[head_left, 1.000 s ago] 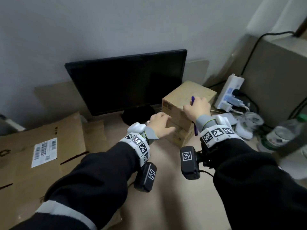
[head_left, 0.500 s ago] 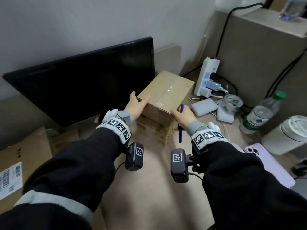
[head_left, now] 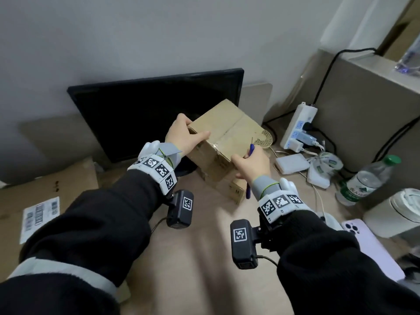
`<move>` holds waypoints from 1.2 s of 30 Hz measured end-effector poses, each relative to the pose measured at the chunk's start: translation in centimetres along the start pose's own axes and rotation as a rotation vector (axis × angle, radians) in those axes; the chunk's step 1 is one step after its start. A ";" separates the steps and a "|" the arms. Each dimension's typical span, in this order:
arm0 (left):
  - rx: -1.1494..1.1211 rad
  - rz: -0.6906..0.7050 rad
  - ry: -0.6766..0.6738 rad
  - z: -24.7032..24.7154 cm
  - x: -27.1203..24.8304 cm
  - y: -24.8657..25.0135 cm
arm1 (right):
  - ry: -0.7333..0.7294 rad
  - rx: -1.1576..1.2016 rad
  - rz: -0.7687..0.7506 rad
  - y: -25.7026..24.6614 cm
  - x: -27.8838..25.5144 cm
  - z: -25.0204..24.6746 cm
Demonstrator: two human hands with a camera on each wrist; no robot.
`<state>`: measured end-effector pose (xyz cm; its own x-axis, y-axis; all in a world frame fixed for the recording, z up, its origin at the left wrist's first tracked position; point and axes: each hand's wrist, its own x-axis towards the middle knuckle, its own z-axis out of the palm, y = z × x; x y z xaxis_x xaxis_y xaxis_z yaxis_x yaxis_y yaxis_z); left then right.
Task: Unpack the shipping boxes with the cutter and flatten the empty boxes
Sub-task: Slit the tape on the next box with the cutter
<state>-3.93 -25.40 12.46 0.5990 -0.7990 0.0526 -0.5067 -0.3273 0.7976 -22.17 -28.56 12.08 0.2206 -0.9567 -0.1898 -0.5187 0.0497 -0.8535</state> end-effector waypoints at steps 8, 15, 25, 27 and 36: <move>0.080 -0.083 0.134 -10.2 -6.1 -3.9 | -0.190 0.014 -0.060 -4.1 -6.7 6.2; 0.137 -0.177 0.215 -18.4 -13.3 -8.3 | -0.333 -0.004 -0.067 -6.6 -14.5 11.7; 0.328 -0.347 -0.034 -24.7 -25.1 -20.2 | -0.769 -0.242 0.202 -3.3 -20.2 22.5; 0.331 -0.382 -0.111 -23.9 -26.1 -21.6 | -0.777 -0.358 0.128 -3.1 -20.5 22.9; 0.357 -0.261 -0.186 -22.3 -26.2 -23.4 | -0.491 -0.546 -0.138 -4.5 -18.0 22.0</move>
<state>6.13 14.43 5.83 0.6300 -0.7332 -0.2558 -0.5552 -0.6556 0.5117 -5.61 -5.23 8.63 0.5907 -0.6992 -0.4027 -0.7678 -0.3336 -0.5470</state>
